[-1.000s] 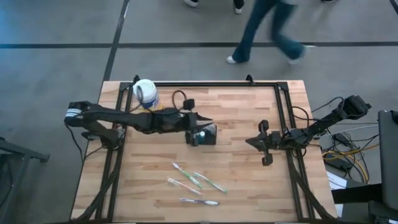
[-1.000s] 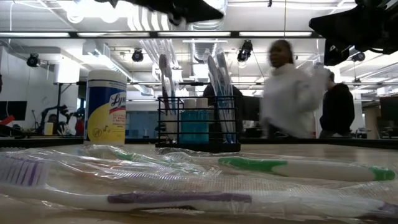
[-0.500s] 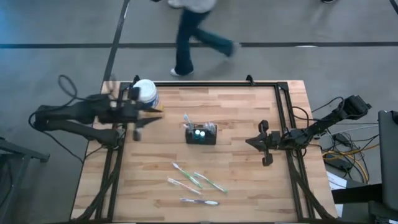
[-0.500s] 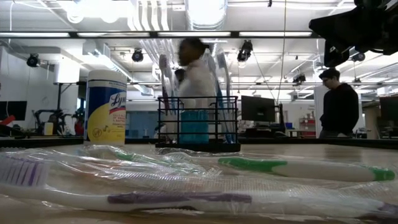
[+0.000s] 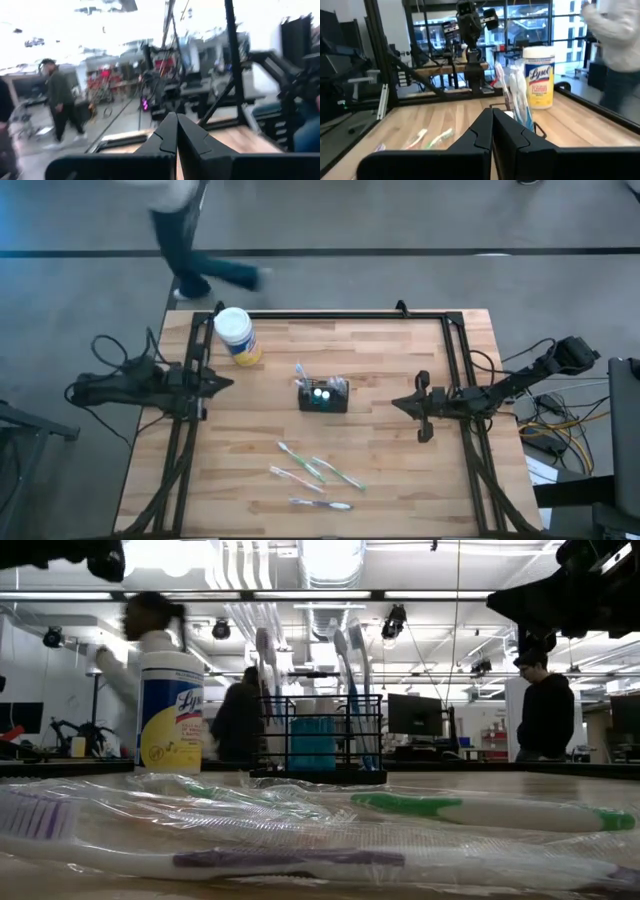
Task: Pick & Place toothbrushing station
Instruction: Put the right green toothbrush into the mesh organizer
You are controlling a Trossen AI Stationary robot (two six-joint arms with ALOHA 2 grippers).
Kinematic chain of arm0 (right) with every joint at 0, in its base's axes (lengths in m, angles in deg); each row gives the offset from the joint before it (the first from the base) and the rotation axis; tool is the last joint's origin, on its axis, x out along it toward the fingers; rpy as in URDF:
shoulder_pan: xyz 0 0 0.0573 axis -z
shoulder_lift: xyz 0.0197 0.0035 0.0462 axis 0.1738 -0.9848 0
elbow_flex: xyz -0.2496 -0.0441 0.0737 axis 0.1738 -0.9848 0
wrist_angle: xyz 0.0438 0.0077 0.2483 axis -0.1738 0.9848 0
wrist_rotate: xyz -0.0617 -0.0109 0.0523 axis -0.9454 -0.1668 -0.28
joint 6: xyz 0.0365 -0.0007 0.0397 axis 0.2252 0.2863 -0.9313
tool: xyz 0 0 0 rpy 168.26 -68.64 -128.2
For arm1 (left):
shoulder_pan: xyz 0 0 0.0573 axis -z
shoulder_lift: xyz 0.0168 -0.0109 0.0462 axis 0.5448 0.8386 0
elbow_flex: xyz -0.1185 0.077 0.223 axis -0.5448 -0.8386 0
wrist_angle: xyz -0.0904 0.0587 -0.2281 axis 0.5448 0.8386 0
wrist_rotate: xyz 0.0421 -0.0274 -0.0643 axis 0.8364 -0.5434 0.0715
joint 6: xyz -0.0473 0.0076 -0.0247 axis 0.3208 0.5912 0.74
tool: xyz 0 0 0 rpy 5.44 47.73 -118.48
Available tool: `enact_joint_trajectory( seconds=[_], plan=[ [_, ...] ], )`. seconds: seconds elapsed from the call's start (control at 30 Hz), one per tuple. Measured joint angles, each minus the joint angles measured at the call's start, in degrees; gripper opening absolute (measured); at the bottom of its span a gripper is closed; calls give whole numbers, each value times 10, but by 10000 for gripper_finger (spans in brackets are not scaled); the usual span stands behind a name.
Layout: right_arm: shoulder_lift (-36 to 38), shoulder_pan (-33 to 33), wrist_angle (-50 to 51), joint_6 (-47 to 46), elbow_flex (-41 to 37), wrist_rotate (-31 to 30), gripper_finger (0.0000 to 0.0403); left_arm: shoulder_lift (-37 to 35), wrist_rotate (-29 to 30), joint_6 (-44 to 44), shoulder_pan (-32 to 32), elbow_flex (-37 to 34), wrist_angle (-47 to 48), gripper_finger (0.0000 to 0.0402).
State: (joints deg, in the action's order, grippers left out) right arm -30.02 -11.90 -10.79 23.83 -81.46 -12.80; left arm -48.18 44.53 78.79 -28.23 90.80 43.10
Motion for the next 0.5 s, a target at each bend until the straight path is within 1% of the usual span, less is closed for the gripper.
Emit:
enact_joint_trajectory(
  seconds=[0.1,0.2,0.33,0.5],
  plan=[
    [0,0,15,1,0,0,8,-31,-3,4,0,-46,-31,3],
    [-1,0,15,2,0,0,8,-51,3,2,0,-84,-37,4],
    [-1,0,17,3,0,2,8,-66,16,3,0,-107,-45,3],
    [-1,0,24,1,0,2,8,-68,16,11,0,-134,-38,4]
  ],
)
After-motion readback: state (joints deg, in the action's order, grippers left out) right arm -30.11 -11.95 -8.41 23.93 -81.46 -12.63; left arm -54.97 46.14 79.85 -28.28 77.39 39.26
